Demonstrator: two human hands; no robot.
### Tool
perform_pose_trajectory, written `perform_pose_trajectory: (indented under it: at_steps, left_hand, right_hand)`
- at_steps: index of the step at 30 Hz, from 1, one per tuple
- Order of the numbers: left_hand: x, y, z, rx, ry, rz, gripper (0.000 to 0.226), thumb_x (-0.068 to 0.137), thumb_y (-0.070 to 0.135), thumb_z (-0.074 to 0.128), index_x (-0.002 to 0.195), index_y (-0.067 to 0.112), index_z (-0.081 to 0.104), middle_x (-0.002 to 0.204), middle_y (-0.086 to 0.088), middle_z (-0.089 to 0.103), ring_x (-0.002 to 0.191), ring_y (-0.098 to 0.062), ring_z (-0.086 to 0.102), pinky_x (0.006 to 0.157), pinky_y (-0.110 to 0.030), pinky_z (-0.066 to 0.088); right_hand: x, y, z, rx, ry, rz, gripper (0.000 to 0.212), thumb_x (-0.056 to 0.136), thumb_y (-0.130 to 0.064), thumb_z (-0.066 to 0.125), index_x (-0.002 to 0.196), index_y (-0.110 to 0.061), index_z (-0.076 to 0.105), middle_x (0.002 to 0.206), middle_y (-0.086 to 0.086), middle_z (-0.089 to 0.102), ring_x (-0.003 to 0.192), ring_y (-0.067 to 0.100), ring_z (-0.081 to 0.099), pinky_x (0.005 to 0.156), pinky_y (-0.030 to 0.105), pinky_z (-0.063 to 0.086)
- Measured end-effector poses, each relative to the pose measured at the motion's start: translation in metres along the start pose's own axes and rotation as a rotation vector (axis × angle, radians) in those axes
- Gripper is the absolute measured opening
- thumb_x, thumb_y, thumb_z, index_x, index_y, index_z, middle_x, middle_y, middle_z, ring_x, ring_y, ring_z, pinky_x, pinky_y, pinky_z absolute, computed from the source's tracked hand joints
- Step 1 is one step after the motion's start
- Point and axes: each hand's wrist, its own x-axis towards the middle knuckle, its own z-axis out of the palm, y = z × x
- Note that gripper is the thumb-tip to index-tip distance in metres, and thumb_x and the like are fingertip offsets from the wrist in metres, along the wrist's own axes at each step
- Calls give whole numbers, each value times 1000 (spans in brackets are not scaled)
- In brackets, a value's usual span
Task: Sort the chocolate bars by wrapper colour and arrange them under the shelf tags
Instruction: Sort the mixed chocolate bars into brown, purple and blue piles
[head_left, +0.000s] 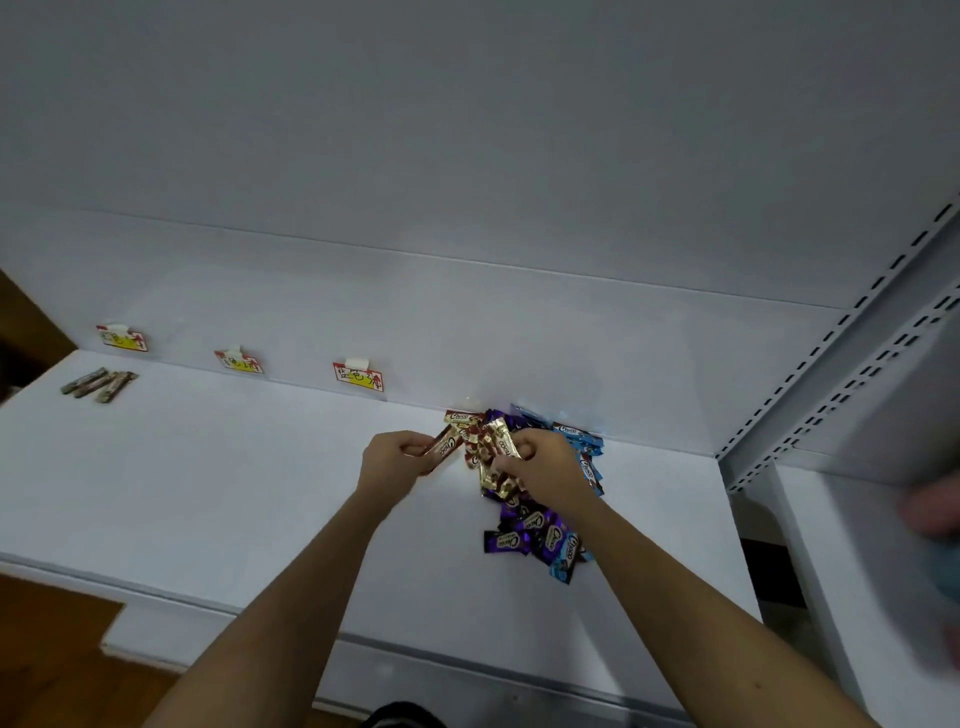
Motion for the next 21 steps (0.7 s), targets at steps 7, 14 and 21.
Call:
perform_pose_trajectory:
  at_steps: [7, 14, 21]
  left_hand:
    - [-57, 107, -41, -451, 130, -18, 17, 76, 2, 78, 90, 11, 74, 82, -5, 76, 77, -15, 71, 73, -23, 58]
    - [-119, 157, -101, -535, 317, 28, 19, 75, 3, 79, 92, 8, 73, 86, -13, 74, 74, -19, 70, 72, -25, 57]
    - [-188, 163, -189, -513, 450, 77, 18, 80, 9, 77, 97, 12, 71, 85, -2, 76, 79, -18, 73, 62, -24, 56]
  right_hand:
    - [-24, -86, -38, 481, 8, 27, 13, 95, -9, 58, 99, -8, 71, 69, 9, 65, 51, 10, 58, 55, 27, 53]
    - [-55, -177, -41, 628, -198, -8, 18, 97, -8, 52, 91, -4, 69, 73, 10, 62, 56, 12, 60, 57, 23, 54]
    - [-102, -255, -1, 663, -284, -126, 11, 92, -9, 60, 96, -4, 69, 78, 13, 67, 59, 17, 65, 63, 28, 58]
